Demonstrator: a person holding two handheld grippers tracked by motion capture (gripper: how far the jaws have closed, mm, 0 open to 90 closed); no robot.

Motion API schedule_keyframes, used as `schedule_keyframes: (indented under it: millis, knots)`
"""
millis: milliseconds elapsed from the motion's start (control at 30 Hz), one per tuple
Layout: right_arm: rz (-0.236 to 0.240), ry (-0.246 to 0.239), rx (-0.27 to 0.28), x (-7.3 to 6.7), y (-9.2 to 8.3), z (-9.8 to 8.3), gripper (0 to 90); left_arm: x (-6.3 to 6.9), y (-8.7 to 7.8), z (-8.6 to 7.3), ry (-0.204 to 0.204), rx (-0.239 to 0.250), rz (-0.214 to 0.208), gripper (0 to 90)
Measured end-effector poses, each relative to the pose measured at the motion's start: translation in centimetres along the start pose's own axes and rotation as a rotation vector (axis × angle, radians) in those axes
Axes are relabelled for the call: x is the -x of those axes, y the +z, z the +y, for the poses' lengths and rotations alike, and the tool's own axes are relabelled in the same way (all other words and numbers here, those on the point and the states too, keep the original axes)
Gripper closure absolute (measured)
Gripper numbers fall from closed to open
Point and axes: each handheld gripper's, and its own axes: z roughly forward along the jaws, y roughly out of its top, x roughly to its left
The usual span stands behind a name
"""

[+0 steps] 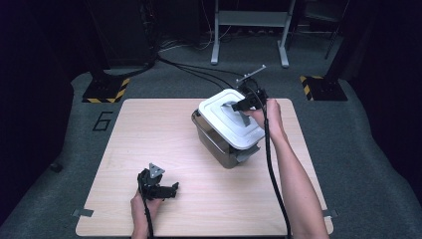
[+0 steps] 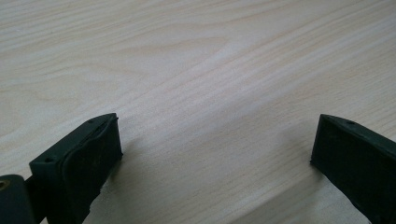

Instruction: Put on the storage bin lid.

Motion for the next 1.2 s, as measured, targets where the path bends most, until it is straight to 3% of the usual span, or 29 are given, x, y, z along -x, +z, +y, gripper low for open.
schedule_keyframes:
  millis: [200,500,933,1000,1200]
  knots:
    - [0.027,0.016,-0.029,-0.6,1.6,0.7,66.5,0.0,0.0,0.0,0.004,-0.007,0.002,1.4]
    - [0.029,0.014,-0.062,-1.4,3.2,1.2,66.4,0.1,0.1,0.0,-0.003,0.015,0.011,1.4]
    - [-0.016,-0.012,-0.082,-2.4,4.1,1.5,65.9,0.1,0.1,0.0,-0.003,0.015,0.011,1.5]
    - [-0.042,-0.018,-0.084,-2.3,4.3,1.4,65.6,0.1,0.1,0.0,-0.003,0.015,0.011,1.5]
    - [-0.041,-0.031,-0.085,-2.6,4.4,1.5,63.5,0.1,0.1,0.0,-0.002,0.015,0.011,1.5]
